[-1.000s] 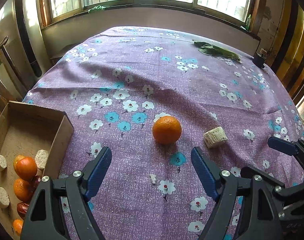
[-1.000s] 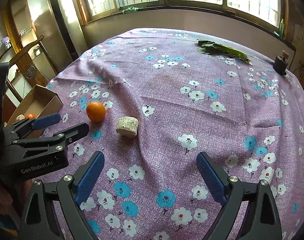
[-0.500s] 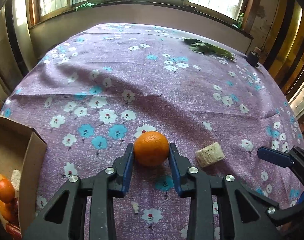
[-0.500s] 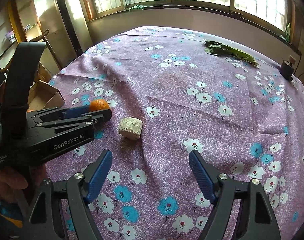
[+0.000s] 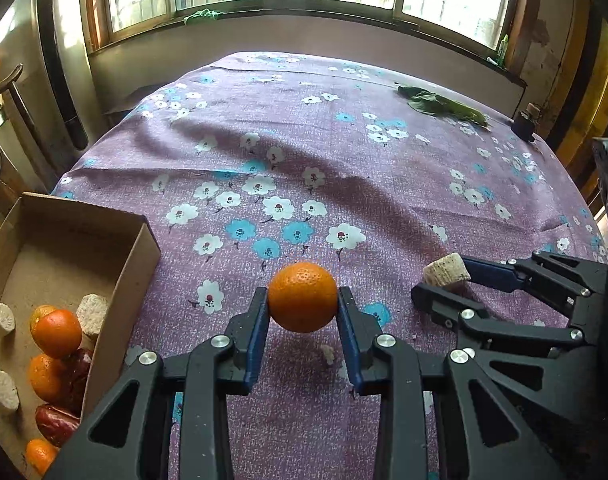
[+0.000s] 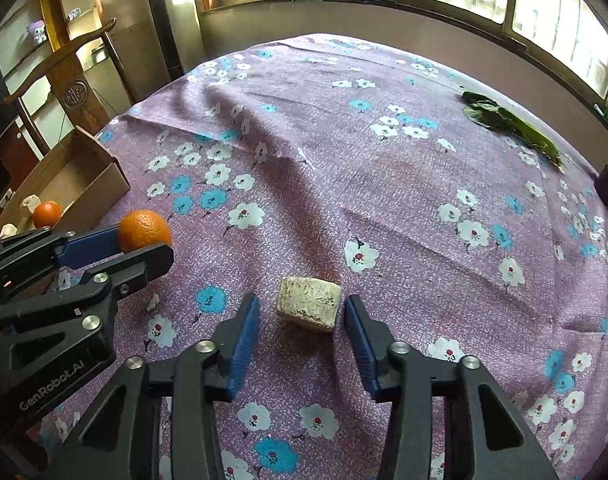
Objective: Organize fruits
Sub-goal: 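Grasp the last white block with the right tool while the left tool holds the orange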
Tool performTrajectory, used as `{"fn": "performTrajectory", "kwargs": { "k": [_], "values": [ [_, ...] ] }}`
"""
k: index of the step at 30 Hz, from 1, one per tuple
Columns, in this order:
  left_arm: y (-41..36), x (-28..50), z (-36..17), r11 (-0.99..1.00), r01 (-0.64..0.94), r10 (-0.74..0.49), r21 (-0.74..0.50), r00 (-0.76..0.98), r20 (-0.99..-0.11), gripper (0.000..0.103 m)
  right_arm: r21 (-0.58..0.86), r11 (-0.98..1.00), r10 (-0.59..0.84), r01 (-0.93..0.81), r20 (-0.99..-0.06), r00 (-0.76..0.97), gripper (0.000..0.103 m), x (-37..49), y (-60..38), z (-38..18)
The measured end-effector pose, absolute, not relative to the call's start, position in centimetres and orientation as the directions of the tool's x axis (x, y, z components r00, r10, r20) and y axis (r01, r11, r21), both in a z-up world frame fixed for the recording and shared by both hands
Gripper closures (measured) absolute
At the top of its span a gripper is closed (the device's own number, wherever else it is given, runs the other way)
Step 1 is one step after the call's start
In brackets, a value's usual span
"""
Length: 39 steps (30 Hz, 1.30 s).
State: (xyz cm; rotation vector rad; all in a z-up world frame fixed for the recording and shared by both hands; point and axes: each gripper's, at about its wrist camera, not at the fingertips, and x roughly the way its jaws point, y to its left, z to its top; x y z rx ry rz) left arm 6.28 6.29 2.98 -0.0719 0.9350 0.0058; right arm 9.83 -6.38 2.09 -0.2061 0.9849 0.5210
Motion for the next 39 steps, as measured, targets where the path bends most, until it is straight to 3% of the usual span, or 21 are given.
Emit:
{"fn": "performTrajectory", "kwargs": {
  "k": [3,15,17,18,23,26,28,32,39],
  "values": [
    [6.6,5.9,2.8,0.997,-0.044,-0.023,-0.061,0.589,-0.808,0.071,0.093,0.862,0.342,-0.497,-0.832,0.437,0.069,9.8,-7.1,2.3],
    [6.9,3.1,3.6,0.998,-0.029,-0.030,-0.059,0.601,-0.799,0.071,0.121,0.881,0.360,-0.458,-0.798,0.483,0.070,6.7,-8.8,3.9],
    [7.1,2.6,3.8,0.998,-0.033,-0.024,-0.055,0.605,-0.796,0.071,0.132,0.878,0.365,-0.460,-0.805,0.467,0.058,6.5,-8.7,3.5],
    [7.2,2.5,3.8,0.998,-0.034,-0.024,-0.056,0.605,-0.796,0.071,0.116,0.882,0.349,-0.457,-0.813,0.466,0.047,6.4,-8.6,3.2],
    [7.6,2.2,3.9,0.997,-0.039,-0.025,-0.061,0.606,-0.795,0.071,0.093,0.880,0.322,-0.465,-0.837,0.443,0.044,6.0,-8.0,1.9],
    [7.8,2.2,3.8,0.997,-0.036,-0.031,-0.066,0.604,-0.796,0.070,0.103,0.880,0.329,-0.464,-0.836,0.439,0.025,6.0,-8.2,1.6],
    [7.8,2.2,3.7,0.997,-0.033,-0.036,-0.071,0.602,-0.798,0.070,0.110,0.878,0.333,-0.467,-0.841,0.426,0.002,6.0,-8.1,1.2],
    [7.9,2.3,3.5,0.996,-0.033,-0.045,-0.081,0.598,-0.801,0.070,0.015,0.872,0.262,-0.490,-0.859,0.440,0.000,5.6,-6.9,0.6],
    [8.1,2.3,3.3,0.996,-0.034,-0.051,-0.089,0.594,-0.803,0.070,0.017,0.856,0.285,-0.517,-0.849,0.445,0.000,5.3,-7.1,0.7]
  ]
}}
